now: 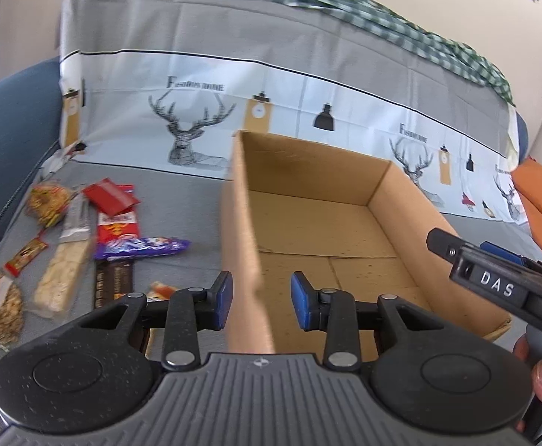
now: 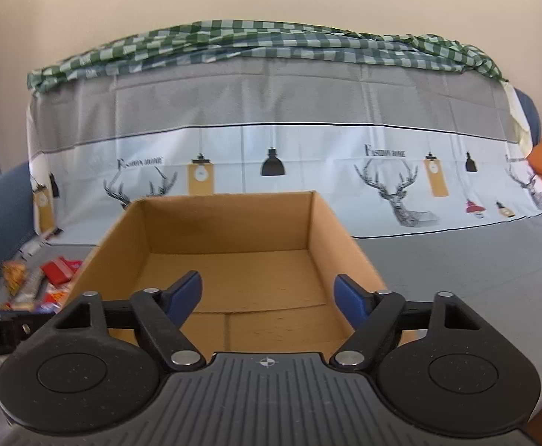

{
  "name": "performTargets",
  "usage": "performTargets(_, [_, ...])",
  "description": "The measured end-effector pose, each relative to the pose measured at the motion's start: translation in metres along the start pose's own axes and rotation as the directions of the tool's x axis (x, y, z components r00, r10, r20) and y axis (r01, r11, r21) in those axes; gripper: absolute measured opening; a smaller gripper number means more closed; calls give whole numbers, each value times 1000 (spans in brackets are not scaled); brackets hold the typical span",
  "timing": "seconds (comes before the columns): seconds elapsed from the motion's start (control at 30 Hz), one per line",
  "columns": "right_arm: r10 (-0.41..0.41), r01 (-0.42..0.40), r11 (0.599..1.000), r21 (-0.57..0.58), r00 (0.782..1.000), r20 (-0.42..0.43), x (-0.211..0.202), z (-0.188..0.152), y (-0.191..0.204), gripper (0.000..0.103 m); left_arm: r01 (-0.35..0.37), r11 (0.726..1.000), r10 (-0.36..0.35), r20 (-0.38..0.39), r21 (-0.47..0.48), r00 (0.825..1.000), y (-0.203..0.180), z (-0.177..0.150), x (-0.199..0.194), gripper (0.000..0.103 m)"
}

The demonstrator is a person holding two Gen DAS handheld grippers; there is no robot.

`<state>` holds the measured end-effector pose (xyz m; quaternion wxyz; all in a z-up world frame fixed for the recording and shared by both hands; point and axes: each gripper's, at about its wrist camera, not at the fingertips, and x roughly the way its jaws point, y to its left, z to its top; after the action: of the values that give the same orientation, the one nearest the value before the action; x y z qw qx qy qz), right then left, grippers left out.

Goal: Organize snacks
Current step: 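Move both tools over the snack pile toward the wafer stick and nut tub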

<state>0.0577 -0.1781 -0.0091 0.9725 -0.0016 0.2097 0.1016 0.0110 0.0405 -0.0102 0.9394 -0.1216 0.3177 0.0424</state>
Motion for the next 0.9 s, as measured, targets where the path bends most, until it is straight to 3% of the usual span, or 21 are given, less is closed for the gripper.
performTargets(0.23, [116, -114, 992, 48, 993, -25, -4, 7, 38, 54, -14, 997, 12, -17, -71, 1000, 42, 6, -15, 38])
performTargets(0.37, [192, -192, 981, 37, 981, -13, -11, 9, 68, 50, -35, 992, 31, -37, -118, 999, 81, 16, -18, 38])
performTargets(0.47, [252, -252, 968, 25, 968, -16, -14, 4, 89, 50, -55, 981, 54, -11, -188, 998, 120, 16, -24, 38])
performTargets(0.57, [325, -325, 946, -1, 945, -33, -15, -8, 113, 50, -54, 942, 68, 32, -331, 997, 160, 4, -28, 38])
performTargets(0.7, [407, -411, 910, -56, 911, -69, -12, -25, 146, 50, -61, 844, 85, 20, -533, 996, 197, -24, -26, 38])
performTargets(0.83, [440, -452, 886, -102, 890, -124, 0, -44, 173, 50, -127, 827, 150, -2, -548, 989, 206, -26, -24, 45])
performTargets(0.9, [410, -426, 890, -164, 904, -120, 5, -51, 184, 58, -171, 812, 198, -13, -559, 980, 211, -28, -24, 49])
